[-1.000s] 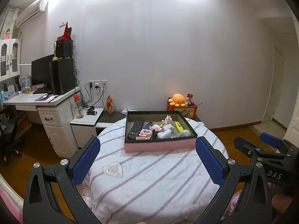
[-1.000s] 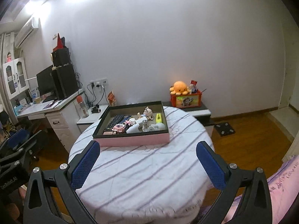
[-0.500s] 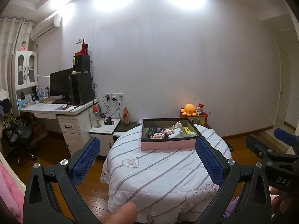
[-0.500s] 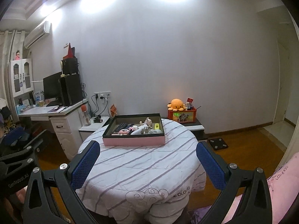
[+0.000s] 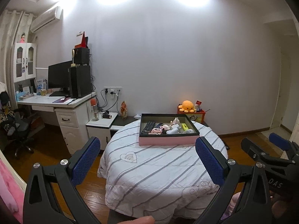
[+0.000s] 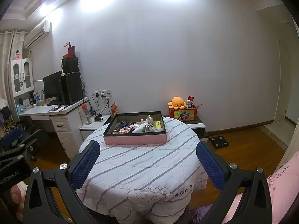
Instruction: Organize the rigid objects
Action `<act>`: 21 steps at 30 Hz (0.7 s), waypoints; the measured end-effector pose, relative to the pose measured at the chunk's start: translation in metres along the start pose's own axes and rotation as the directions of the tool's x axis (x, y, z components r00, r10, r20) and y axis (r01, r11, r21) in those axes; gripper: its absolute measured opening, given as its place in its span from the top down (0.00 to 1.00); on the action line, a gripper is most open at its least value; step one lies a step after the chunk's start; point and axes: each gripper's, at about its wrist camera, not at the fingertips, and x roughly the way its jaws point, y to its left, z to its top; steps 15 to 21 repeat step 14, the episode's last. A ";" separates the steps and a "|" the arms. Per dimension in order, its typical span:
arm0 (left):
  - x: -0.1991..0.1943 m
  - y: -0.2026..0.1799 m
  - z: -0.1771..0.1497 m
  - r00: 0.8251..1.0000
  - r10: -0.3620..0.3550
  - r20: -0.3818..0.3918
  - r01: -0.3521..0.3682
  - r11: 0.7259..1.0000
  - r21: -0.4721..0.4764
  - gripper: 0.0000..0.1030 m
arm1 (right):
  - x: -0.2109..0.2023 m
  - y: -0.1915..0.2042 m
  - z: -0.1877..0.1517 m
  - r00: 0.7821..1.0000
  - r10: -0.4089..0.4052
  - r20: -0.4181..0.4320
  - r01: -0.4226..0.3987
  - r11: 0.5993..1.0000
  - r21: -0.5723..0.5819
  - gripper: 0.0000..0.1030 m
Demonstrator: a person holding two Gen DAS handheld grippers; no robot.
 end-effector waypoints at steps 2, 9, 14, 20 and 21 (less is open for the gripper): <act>-0.001 -0.001 0.001 1.000 -0.009 0.000 0.009 1.000 0.001 0.00 | 0.001 -0.001 -0.001 1.000 -0.001 -0.002 0.001 1.000 0.001 0.00; -0.001 -0.003 0.001 1.000 -0.018 -0.002 0.018 1.000 0.001 0.00 | 0.000 -0.002 -0.001 1.000 -0.004 -0.002 0.004 1.000 0.003 0.00; -0.003 -0.002 0.001 1.000 -0.019 0.003 0.019 1.000 0.004 0.00 | 0.000 -0.003 -0.003 1.000 -0.002 -0.009 0.002 1.000 0.005 0.00; -0.003 -0.002 0.001 1.000 -0.019 0.003 0.019 1.000 0.004 0.00 | 0.000 -0.003 -0.003 1.000 -0.002 -0.009 0.002 1.000 0.005 0.00; -0.003 -0.002 0.001 1.000 -0.019 0.003 0.019 1.000 0.004 0.00 | 0.000 -0.003 -0.003 1.000 -0.002 -0.009 0.002 1.000 0.005 0.00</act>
